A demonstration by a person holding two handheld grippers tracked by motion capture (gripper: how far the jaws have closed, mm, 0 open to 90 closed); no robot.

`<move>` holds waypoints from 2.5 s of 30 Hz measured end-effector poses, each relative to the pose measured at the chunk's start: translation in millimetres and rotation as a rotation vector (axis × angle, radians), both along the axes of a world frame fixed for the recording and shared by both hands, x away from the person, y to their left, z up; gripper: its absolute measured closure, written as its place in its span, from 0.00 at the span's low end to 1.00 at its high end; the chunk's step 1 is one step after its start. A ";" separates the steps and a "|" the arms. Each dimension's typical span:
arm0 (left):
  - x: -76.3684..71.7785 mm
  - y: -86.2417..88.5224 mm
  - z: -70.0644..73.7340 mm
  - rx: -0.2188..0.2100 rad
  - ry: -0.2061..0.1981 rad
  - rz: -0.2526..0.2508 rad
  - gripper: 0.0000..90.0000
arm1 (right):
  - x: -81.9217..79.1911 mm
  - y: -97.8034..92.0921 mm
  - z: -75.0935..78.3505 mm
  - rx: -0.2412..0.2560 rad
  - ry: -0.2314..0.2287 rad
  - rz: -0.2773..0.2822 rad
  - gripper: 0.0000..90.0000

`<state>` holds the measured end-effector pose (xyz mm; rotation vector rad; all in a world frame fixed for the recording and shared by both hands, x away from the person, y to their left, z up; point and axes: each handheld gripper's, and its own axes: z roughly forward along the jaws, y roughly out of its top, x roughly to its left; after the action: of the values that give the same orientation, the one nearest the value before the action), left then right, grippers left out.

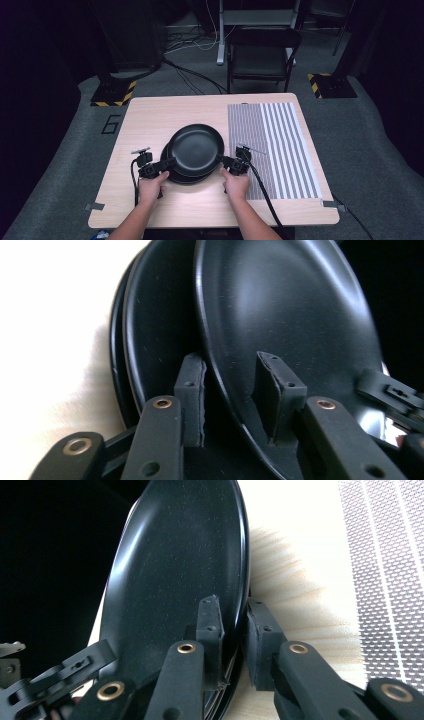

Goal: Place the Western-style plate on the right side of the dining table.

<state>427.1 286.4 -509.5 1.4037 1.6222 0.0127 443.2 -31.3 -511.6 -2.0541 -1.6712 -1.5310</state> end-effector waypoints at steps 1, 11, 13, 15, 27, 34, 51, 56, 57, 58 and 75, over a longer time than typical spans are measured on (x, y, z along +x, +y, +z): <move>-1.4 -0.8 0.4 0.010 0.001 -0.003 0.69 | -0.3 0.8 0.7 -0.002 0.004 -0.003 0.87; -6.4 -4.1 -1.5 0.022 0.001 0.048 0.79 | -1.6 1.7 -0.4 -0.008 -0.016 -0.011 0.88; -6.2 -3.9 -1.4 0.020 0.006 0.047 0.80 | -1.6 1.8 0.2 -0.003 -0.007 -0.016 0.88; -5.1 -5.0 -1.5 0.012 0.007 0.057 0.80 | -1.5 1.5 0.1 -0.001 -0.007 -0.021 0.88; 8.8 -8.7 -5.0 -0.046 0.017 0.078 0.83 | 8.5 -3.2 3.8 0.032 0.013 -0.050 0.90; 8.2 -10.5 -4.3 -0.036 0.023 0.078 0.82 | 10.0 -3.8 3.8 0.031 0.010 -0.062 0.90; -3.7 -15.5 -4.0 -0.009 -0.008 0.052 0.76 | 6.0 -7.3 0.8 0.025 -0.015 -0.035 0.90; -3.5 -14.9 -5.6 -0.036 0.002 0.077 0.80 | 4.8 -6.8 -0.5 0.022 -0.029 -0.042 0.90; -3.8 -14.4 -6.5 -0.043 -0.004 0.081 0.81 | 4.5 -6.2 0.0 0.025 -0.021 -0.047 0.90; -4.0 -14.2 -6.9 -0.047 -0.005 0.084 0.81 | 4.1 -5.9 0.0 0.024 -0.019 -0.048 0.90; -6.2 -12.8 -6.1 -0.044 -0.028 0.097 0.82 | -0.1 -2.0 1.4 0.017 -0.001 -0.054 0.89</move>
<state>420.9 273.7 -515.6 1.2854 1.6562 0.0531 443.1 -33.3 -510.2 -2.1070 -1.6098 -1.5567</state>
